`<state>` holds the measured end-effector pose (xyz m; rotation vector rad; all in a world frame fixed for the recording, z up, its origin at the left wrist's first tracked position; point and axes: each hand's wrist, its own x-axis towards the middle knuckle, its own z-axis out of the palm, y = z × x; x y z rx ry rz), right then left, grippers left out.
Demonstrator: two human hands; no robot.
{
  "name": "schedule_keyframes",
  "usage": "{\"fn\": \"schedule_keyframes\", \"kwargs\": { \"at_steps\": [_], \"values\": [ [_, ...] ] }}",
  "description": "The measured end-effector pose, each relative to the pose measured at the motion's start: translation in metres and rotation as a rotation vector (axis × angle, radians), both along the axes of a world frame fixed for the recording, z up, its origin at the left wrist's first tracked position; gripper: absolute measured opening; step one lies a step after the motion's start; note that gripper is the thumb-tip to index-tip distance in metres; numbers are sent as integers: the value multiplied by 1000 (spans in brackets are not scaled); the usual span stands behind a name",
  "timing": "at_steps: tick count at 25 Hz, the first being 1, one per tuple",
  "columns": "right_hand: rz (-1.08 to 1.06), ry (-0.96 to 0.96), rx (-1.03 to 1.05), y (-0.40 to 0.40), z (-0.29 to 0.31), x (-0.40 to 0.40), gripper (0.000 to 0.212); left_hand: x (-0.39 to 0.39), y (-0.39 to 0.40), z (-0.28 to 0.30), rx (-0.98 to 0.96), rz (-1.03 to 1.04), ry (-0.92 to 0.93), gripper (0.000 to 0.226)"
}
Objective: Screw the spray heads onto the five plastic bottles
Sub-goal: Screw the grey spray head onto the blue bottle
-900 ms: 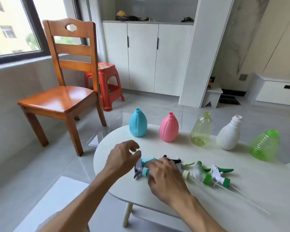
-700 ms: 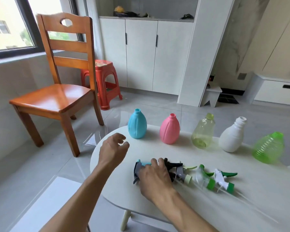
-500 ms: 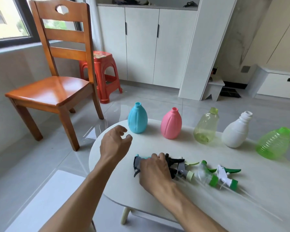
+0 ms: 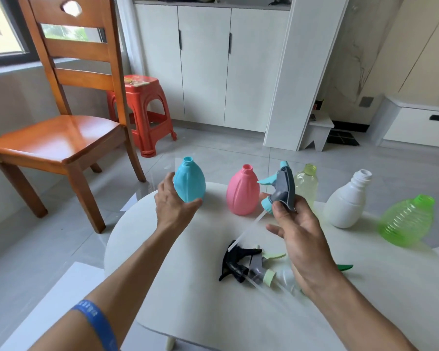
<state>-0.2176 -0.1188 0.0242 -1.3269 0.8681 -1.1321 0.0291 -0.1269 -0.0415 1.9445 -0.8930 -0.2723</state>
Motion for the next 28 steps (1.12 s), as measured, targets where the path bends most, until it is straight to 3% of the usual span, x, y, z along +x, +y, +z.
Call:
{"fn": "schedule_keyframes", "kwargs": {
  "at_steps": [4, 8, 10, 15, 19, 23, 28],
  "values": [
    [37, 8, 7, 1, -16, -8, 13, 3, -33, -13, -34, 64, 83, 112],
    [45, 7, -8, 2, -24, -10, 16, 17, -45, -26, -136, 95, 324, 83],
    [34, -16, 22, 4, -28, -16, 22, 23, -44, -28, -99, 93, 276, 84],
    [28, -41, 54, 5, -30, -28, 30, 19, -27, -17, 88, 61, -41, 86],
    [-45, -155, 75, 5, -12, -33, 16, 0, 6, 15, 31, -73, -130, 86],
    [-176, -375, 34, 3, 12, -43, 16, -37, 57, 53, -68, -199, -260, 89],
    [-175, -556, 34, 4, 31, -48, 20, -83, 98, 44, -68, -307, -372, 85]
  ]
}}
